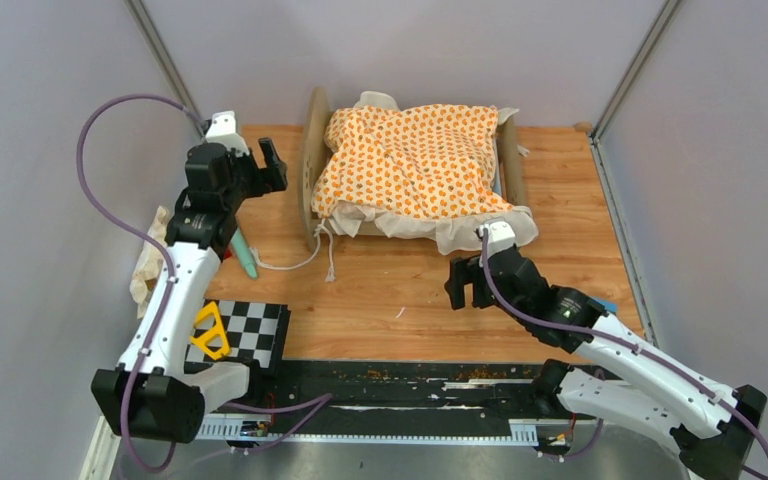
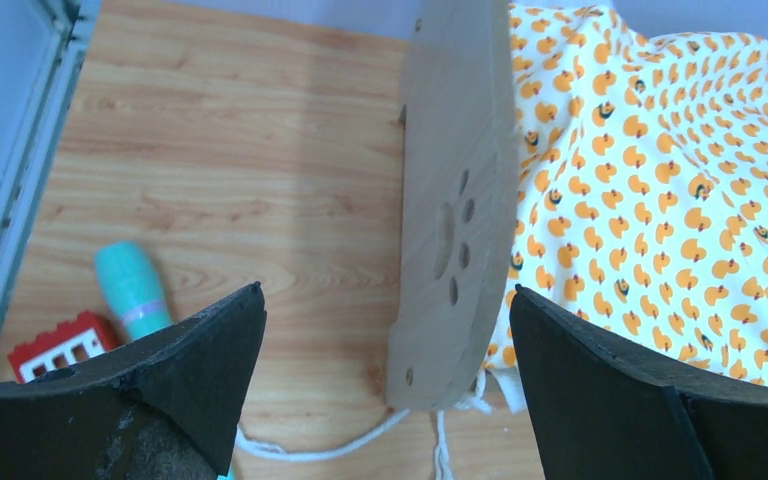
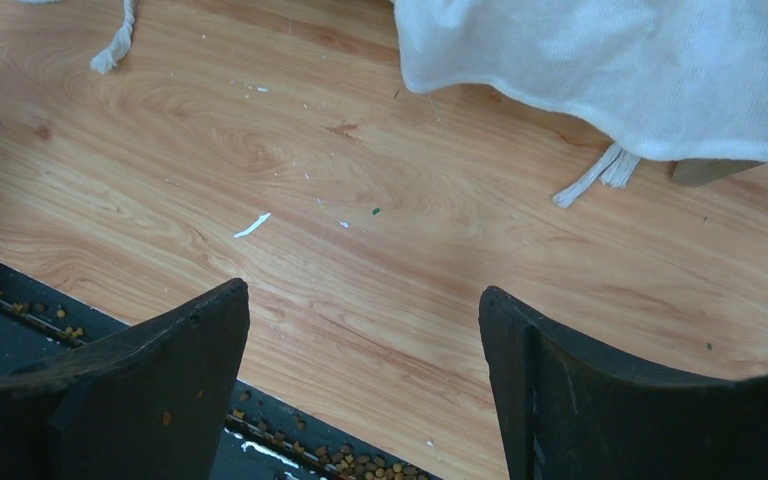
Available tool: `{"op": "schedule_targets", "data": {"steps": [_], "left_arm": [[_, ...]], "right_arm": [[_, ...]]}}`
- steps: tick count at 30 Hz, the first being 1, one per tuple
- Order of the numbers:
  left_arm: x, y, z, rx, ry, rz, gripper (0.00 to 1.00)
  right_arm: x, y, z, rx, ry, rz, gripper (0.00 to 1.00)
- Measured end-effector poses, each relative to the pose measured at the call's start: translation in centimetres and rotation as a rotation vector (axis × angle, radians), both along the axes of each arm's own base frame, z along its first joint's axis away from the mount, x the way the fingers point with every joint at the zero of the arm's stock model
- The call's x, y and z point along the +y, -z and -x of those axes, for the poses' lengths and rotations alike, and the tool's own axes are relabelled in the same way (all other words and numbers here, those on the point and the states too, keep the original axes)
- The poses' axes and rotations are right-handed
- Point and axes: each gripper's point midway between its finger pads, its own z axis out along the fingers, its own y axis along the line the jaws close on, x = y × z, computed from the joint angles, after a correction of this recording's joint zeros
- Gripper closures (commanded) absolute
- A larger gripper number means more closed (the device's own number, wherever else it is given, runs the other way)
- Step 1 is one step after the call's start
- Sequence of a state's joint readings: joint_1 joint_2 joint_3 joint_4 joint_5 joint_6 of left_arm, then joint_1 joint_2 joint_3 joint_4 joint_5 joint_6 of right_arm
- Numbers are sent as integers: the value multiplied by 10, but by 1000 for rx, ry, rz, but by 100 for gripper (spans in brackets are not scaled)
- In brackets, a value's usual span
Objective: Set up the pet bed
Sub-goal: Adjust the bed frame at the center of the board.
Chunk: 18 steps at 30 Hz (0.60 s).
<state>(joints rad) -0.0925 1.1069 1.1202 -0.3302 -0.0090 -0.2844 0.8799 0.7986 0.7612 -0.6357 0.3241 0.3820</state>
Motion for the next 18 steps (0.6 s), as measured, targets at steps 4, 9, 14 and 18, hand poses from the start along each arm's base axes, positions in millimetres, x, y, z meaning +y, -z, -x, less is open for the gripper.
{"op": "schedule_targets", "data": {"steps": [4,9,14,18], "left_arm": [[-15,-5,-16,-19,62,-19,5],[-52,9,-23,1,177,-49,11],[-73,32,-47,70,215,-106,26],[-65,51,-60,123,175,-158,46]], "right_arm": [[-2,9,3,18,-3,14,15],[0,14,4,34,-14,20,15],[2,18,5,47,-22,25,16],[3,15,6,42,-29,11,17]]}}
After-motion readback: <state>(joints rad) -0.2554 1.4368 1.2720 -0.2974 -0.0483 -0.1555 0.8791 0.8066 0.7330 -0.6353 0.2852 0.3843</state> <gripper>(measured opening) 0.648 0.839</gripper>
